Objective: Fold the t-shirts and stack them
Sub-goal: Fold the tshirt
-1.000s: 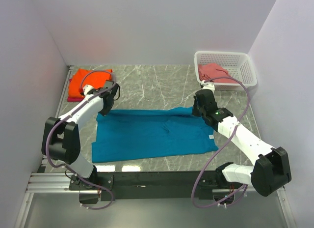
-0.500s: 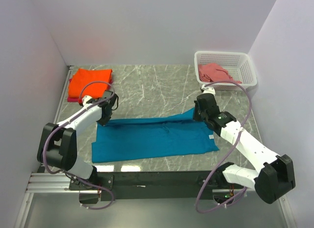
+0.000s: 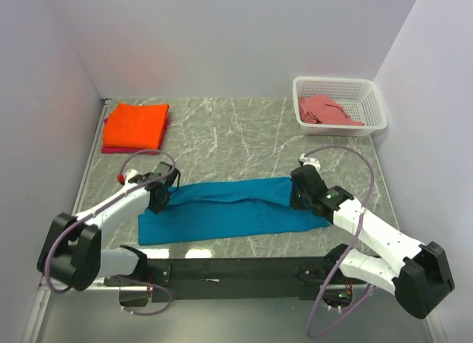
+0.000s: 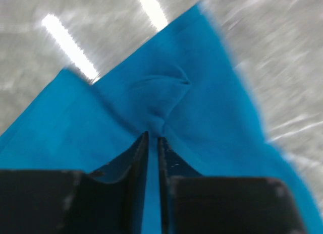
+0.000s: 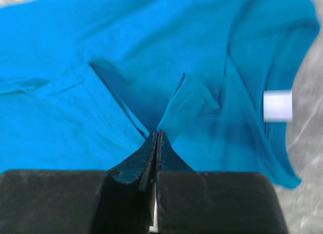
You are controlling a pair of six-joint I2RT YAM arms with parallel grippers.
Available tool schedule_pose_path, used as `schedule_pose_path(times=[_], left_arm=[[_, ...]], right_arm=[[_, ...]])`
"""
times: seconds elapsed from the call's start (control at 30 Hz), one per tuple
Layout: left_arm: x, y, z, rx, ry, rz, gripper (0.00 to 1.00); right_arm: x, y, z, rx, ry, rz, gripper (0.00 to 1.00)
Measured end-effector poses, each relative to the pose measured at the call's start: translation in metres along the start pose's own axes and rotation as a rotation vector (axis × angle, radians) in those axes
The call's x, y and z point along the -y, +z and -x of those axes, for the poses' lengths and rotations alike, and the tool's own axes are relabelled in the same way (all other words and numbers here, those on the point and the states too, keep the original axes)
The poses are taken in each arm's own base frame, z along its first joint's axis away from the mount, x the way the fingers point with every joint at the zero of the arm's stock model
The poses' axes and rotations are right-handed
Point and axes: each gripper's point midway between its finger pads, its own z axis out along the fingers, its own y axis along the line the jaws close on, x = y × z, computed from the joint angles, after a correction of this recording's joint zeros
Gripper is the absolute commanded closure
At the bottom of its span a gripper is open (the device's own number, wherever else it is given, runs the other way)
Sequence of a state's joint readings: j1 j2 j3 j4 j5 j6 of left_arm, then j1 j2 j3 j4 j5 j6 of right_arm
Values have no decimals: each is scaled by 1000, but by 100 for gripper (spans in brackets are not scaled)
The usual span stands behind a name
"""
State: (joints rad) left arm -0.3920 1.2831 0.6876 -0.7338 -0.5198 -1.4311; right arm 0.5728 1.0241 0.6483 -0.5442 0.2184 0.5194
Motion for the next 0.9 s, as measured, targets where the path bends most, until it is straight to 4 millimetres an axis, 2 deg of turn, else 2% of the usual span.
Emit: schedule_pose_path(times=[0.1, 0.13, 0.2, 0.3, 0.33, 0.37, 0.5, 0.63, 0.8, 0.9], left_arm=[[-22, -4, -16, -42, -13, 2, 61], [-30, -6, -18, -51, -16, 11, 43], [-42, -12, -18, -60, -31, 22, 26], [-49, -24, -11, -51, -68, 5, 14], [-50, -29, -6, -43, -79, -3, 4], [-50, -33, -3, -35, -86, -16, 1], [-33, -50, 15, 2, -114, -97, 0], [-4, -55, 21, 11, -69, -185, 1], [40, -42, 6, -36, 61, -231, 1], [51, -21, -8, -62, 142, -187, 1]], right_arm=[[6, -2, -22, -41, 33, 5, 73], [7, -3, -28, -53, 45, 10, 53], [8, -6, -39, -74, 67, 28, 48], [6, -12, -45, -81, 89, 57, 41], [5, -14, -43, -72, 98, 66, 39], [4, -16, -41, -61, 105, 73, 37], [2, -21, -30, -23, 111, 79, 31], [-3, -19, -9, 12, 115, 61, 26], [-18, 1, 17, 11, 125, 36, 26], [-17, 26, 19, -34, 130, -14, 27]])
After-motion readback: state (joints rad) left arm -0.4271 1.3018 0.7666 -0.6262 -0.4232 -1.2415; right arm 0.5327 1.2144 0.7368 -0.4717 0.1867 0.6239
